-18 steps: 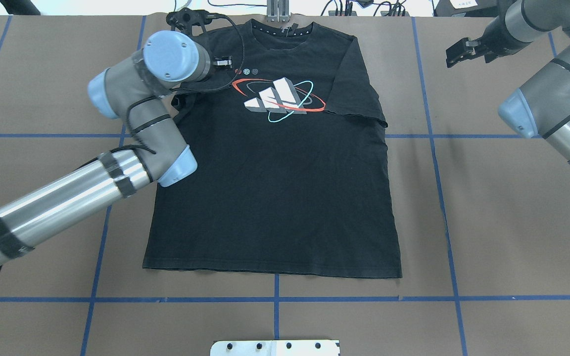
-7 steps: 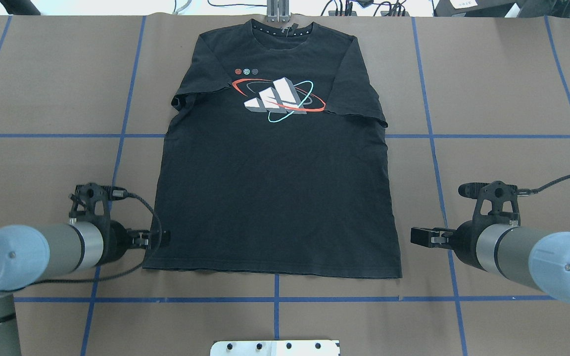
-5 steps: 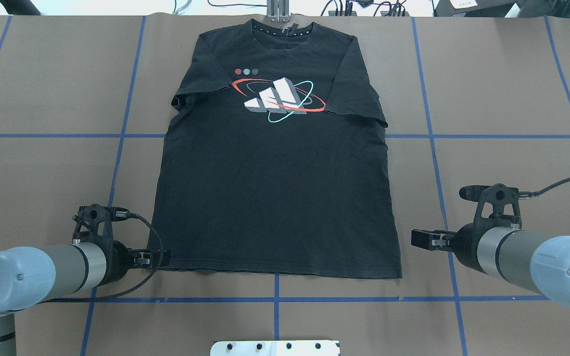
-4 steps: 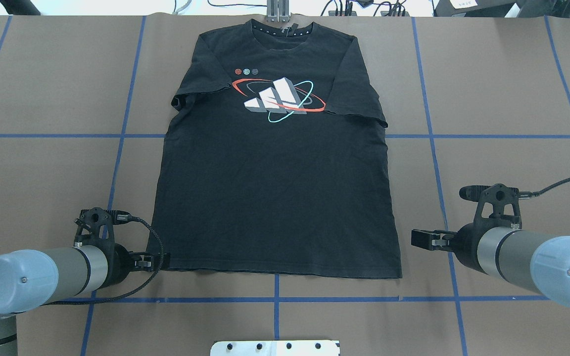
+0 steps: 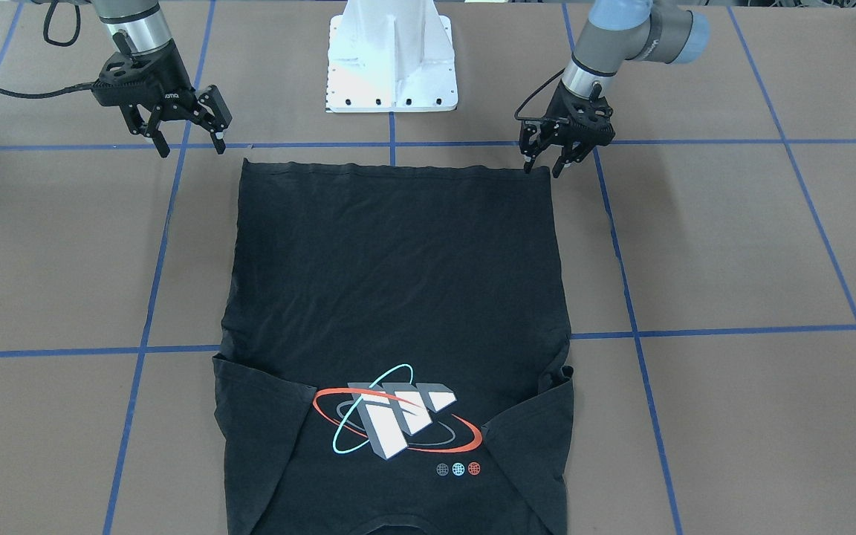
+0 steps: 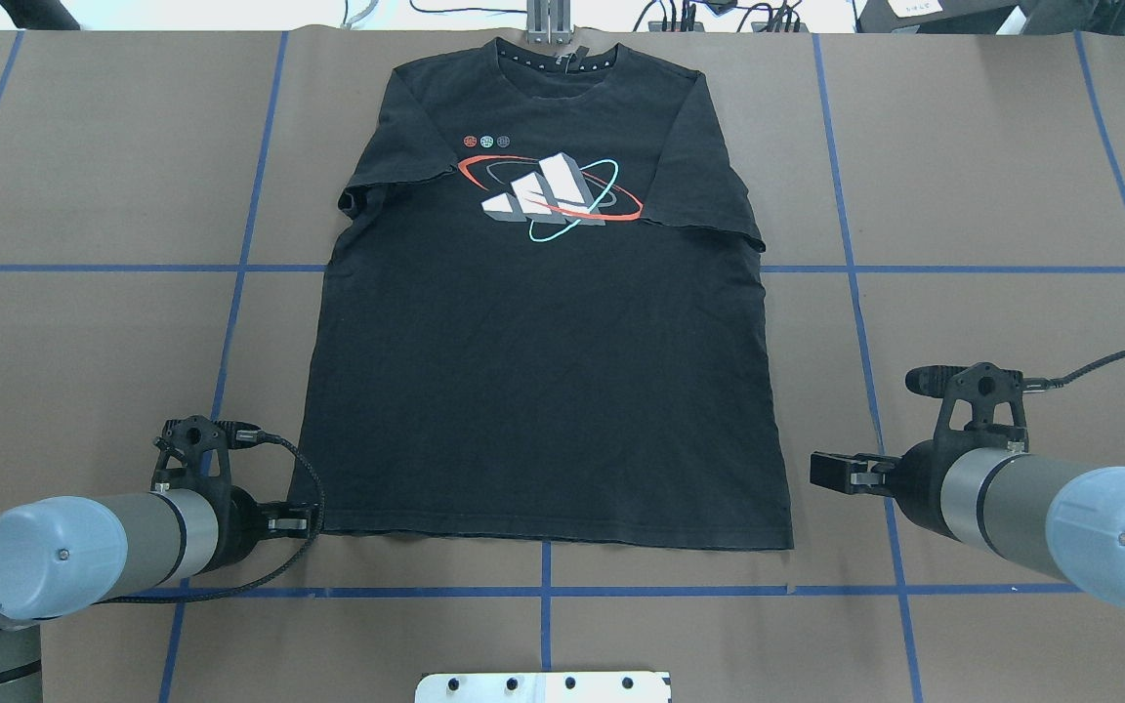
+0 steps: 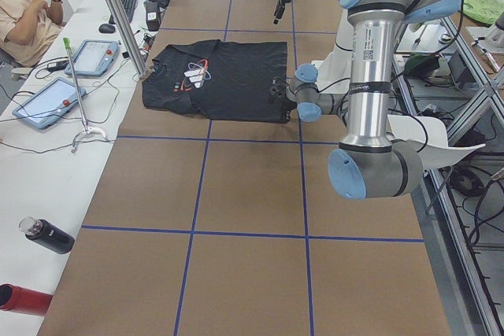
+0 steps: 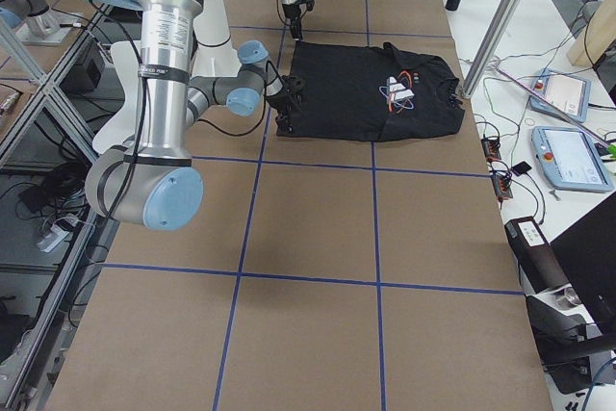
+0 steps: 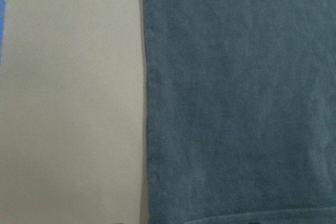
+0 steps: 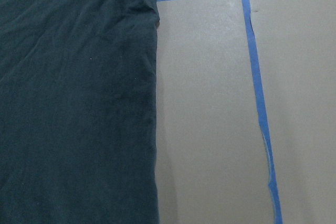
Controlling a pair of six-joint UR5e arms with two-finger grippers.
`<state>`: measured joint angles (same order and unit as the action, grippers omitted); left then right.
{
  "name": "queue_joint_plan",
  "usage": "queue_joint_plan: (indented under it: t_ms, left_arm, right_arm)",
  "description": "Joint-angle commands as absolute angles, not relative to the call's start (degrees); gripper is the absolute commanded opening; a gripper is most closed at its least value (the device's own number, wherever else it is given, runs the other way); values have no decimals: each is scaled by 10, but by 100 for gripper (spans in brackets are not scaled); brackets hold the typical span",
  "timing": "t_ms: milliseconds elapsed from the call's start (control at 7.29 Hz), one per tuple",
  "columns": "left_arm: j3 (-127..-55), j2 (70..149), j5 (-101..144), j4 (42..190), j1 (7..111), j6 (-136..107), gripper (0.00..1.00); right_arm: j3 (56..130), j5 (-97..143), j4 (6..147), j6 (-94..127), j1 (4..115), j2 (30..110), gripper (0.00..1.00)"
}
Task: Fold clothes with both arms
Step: 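Grasp the hem corners with both grippers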
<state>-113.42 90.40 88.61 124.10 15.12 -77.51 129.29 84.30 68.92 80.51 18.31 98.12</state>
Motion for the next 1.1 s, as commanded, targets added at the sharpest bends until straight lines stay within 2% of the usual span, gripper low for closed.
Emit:
queue_joint_plan:
  t_ms: [0, 686, 823, 960]
  left_arm:
    - [-1133, 904, 887, 1241, 151, -774, 42]
    - [-1126, 903, 889, 1238, 151, -772, 43]
    - [-1126, 903, 889, 1238, 151, -772, 35]
    - [-1126, 903, 888, 1238, 151, -774, 6]
  right_arm:
    - [1293, 842, 689, 805, 183, 981, 100]
    - [1293, 842, 689, 805, 183, 981, 100]
    - [1293, 842, 689, 805, 183, 981, 100]
    - [1293, 842, 689, 805, 183, 980, 100]
